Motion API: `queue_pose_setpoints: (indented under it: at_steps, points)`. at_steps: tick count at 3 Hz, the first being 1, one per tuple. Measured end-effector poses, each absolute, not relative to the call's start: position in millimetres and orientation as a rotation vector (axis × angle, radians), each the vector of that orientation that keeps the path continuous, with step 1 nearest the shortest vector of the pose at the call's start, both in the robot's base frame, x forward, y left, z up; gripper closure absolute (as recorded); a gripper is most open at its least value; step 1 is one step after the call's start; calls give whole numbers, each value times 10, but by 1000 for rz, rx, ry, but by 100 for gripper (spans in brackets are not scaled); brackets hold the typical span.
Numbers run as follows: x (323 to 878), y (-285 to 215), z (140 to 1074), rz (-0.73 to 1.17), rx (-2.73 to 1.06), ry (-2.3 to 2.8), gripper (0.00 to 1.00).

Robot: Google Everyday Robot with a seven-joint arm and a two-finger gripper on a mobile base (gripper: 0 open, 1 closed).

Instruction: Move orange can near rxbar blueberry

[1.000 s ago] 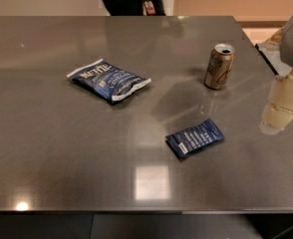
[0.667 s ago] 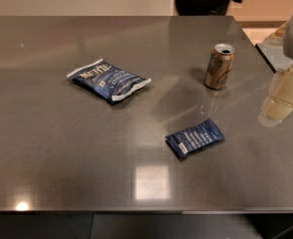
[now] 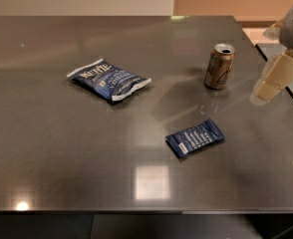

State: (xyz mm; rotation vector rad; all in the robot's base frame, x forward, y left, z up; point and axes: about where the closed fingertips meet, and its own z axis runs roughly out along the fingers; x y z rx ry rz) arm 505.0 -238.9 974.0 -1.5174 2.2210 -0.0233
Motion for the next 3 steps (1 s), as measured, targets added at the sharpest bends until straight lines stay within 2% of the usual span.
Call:
queue_pose_setpoints:
  at_steps: [3]
  points:
    - [5922,-2618,9445,65,-1307,2248,0]
